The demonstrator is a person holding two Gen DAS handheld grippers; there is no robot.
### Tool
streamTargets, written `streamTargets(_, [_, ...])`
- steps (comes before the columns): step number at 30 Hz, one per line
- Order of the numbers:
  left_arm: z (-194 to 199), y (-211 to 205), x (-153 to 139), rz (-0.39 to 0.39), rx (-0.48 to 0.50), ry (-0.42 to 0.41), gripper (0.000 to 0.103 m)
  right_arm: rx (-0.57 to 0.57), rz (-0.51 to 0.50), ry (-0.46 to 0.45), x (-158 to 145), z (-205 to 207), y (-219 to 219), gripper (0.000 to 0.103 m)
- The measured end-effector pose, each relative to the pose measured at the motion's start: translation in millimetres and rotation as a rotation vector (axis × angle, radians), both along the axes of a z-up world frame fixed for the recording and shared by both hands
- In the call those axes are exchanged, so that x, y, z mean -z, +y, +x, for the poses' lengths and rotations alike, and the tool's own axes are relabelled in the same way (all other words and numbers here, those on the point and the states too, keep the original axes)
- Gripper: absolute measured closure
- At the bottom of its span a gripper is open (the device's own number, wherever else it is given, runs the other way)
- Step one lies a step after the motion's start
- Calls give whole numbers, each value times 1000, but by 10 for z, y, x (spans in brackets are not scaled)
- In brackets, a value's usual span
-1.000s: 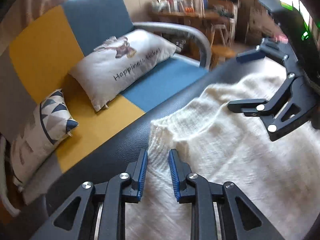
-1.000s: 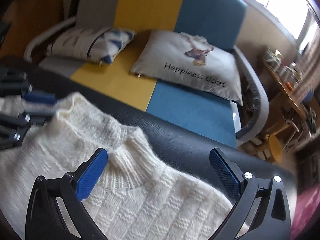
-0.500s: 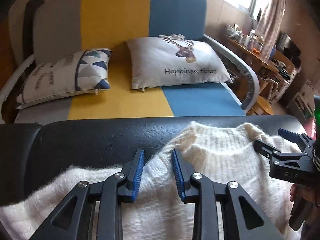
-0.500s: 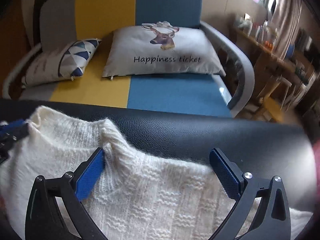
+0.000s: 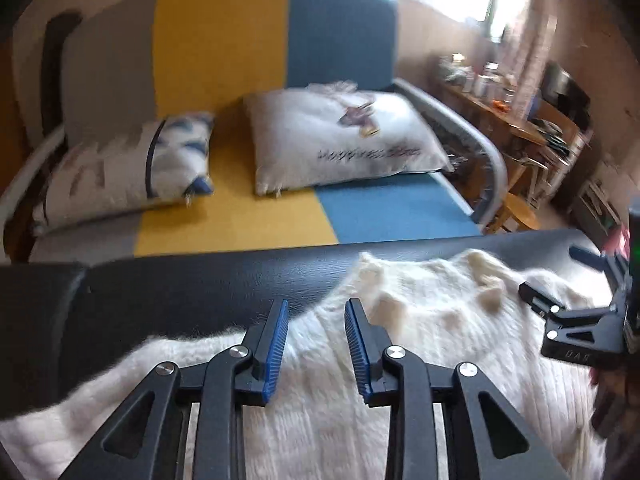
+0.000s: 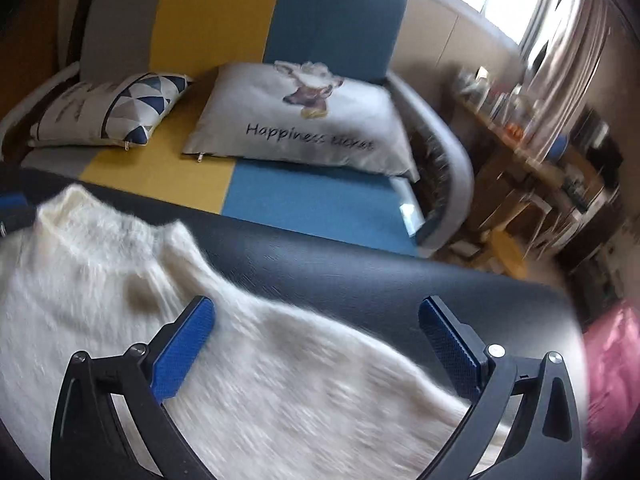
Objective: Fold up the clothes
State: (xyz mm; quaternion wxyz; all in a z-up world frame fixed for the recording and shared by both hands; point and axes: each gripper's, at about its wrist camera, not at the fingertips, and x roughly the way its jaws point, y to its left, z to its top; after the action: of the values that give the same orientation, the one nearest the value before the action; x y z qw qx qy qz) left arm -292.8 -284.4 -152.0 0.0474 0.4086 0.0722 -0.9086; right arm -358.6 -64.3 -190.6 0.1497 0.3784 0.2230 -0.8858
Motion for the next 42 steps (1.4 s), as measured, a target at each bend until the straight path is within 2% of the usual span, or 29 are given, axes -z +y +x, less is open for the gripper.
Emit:
streamTargets(3, [147, 267, -81, -5, 107, 33, 73, 2, 5, -3, -126, 126, 381, 0])
streamTargets(7, [180, 805, -104, 36, 324, 37, 73, -59, -194, -198, -296, 241, 1196, 1])
streamTargets(10, [101, 1303, -127, 24, 479, 39, 73, -165, -280, -292, -326, 373, 1528, 1])
streamTargets(11, [42, 1482, -131, 25, 524, 32, 73, -182, -278, -310, -294, 378, 1570, 1])
streamTargets(15, [-245, 1956, -99, 43, 577, -17, 74, -165, -264, -365, -86, 245, 1677, 1])
streamTargets(19, [-518, 2246, -11, 81, 600, -88, 75, -114, -345, -437, 63, 39, 1885, 1])
streamTargets(21, [-540, 2310, 11, 54, 573, -92, 75, -85, -315, -414, 118, 5, 1945, 1])
streamTargets(24, [-573, 2404, 43, 15, 534, -97, 75, 11, -189, -307, 209, -24, 1991, 1])
streamTargets(26, [-595, 2467, 64, -11, 507, -100, 75, 61, -205, -266, 248, -17, 2041, 0])
streamTargets(29, [-628, 2562, 96, -51, 467, -105, 75, 55, -182, -258, 205, 45, 2031, 0])
streamTargets(32, [-410, 2688, 112, -41, 534, -124, 75, 16, -176, -245, 26, 190, 2112, 0])
streamTargets(34, [-244, 2774, 121, -30, 588, -139, 75, -8, -121, -233, -37, 300, 2148, 0])
streamTargets(37, [7, 2904, 135, -14, 668, -160, 75, -39, -25, -232, -4, 438, 2220, 0])
streamTargets(39, [173, 2990, 144, -3, 722, -175, 75, -40, -24, -272, 96, 439, 2267, 0])
streamTargets(42, [423, 3120, 158, 13, 802, -197, 75, -16, -24, -285, 213, 383, 2304, 0])
